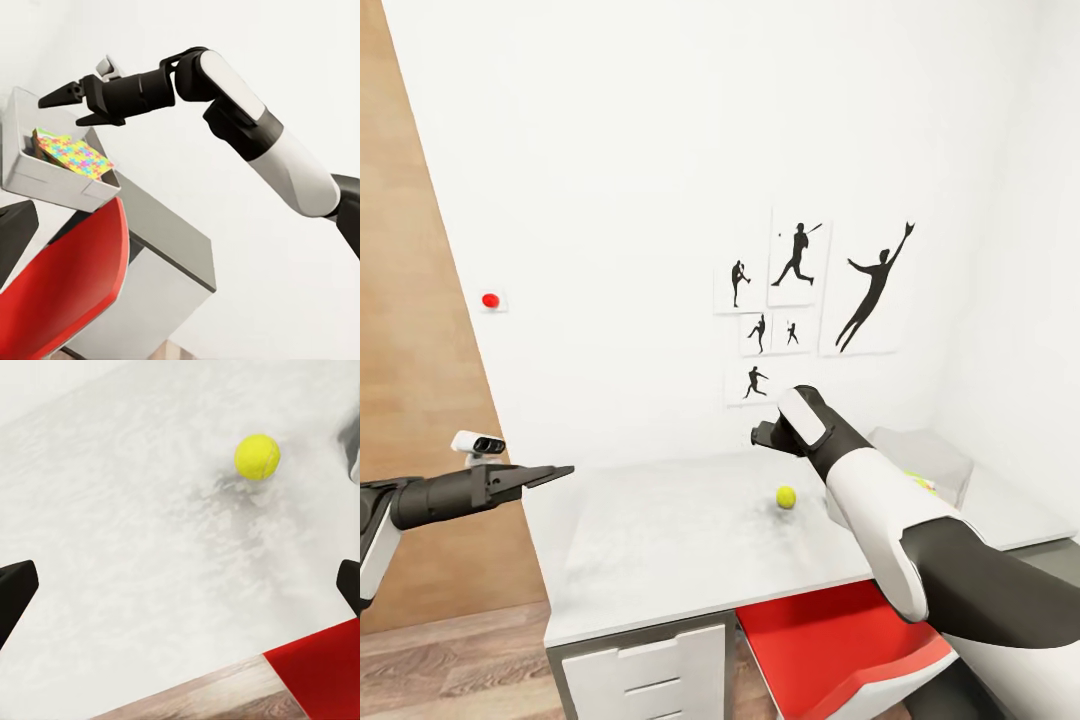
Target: Put all the toys in the child's room - the three board games (two on the bed and one on the table), the two jigsaw puzzles on the table, and the tennis ball on the table - inside the toy box on the table in the child's room.
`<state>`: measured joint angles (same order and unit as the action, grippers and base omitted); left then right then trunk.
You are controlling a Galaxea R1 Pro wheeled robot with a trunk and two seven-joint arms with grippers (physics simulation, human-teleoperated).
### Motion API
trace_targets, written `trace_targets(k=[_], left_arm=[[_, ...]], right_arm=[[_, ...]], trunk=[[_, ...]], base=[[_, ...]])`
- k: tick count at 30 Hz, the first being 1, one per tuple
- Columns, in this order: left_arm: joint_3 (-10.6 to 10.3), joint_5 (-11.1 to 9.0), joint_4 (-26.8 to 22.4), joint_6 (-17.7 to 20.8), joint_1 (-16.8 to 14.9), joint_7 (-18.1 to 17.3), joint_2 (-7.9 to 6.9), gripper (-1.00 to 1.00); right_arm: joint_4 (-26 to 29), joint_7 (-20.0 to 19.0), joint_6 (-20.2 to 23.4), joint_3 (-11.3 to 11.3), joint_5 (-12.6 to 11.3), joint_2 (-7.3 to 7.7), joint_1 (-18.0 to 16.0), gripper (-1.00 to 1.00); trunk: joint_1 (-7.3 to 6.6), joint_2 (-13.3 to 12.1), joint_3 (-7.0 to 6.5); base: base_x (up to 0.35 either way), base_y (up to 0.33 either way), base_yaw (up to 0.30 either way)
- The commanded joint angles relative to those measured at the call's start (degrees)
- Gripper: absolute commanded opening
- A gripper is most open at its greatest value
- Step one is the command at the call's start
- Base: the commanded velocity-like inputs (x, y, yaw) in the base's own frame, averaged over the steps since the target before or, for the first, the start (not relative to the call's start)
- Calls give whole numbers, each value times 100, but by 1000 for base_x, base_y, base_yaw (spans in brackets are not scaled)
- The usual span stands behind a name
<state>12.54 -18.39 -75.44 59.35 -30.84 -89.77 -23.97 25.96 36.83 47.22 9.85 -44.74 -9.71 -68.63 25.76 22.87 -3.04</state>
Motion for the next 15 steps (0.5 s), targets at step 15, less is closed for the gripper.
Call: trace_targets(k=[15], left_arm=[[3, 0, -11, 65, -1, -23, -7, 100]], right_arm=[[6, 78, 15, 78, -45, -3, -2, 100]], trunk=[[2, 5, 4]], base=[[0, 0, 0]])
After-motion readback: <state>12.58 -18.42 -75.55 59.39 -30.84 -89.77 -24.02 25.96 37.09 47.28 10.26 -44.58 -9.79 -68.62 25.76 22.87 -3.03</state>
